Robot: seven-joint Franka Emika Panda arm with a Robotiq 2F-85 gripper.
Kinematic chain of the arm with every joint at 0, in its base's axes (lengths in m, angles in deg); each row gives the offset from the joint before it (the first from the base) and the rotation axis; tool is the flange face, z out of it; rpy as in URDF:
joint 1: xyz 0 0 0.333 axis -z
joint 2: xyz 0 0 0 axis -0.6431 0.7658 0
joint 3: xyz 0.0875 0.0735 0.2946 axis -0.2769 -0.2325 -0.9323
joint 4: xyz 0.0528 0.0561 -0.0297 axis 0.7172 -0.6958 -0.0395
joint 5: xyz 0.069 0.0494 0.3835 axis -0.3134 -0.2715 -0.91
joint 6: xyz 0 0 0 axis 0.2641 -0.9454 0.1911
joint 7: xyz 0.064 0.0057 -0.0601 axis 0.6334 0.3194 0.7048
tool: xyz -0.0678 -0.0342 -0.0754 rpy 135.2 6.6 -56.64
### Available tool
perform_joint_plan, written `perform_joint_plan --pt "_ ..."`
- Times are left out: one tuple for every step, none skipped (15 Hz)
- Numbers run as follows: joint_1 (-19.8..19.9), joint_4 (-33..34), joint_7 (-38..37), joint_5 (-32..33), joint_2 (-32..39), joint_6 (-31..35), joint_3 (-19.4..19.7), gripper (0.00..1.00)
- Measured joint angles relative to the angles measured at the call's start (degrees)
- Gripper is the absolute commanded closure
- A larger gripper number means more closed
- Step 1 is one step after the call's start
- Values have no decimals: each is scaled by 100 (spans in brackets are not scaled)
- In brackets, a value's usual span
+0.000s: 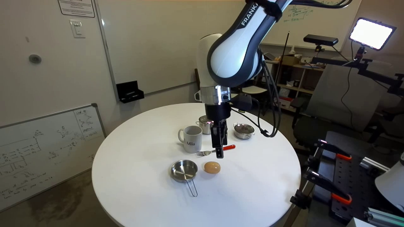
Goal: Put the egg on the silver pan
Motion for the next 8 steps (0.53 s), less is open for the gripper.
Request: perform_joint_plan --pt "-34 4 -195 130 28 1 57 0" --pt "-64 9 -358 252 79 16 112 0" --pt "-81 16 -467 339 147 68 153 0" --pt "-88 27 -535 408 239 140 182 0" --pt "-89 48 -571 458 337 212 199 0" --pt "-87 81 -576 485 436 274 208 0" --pt "-86 126 -575 498 537 325 212 0" --pt "-86 183 -575 507 637 373 213 0"
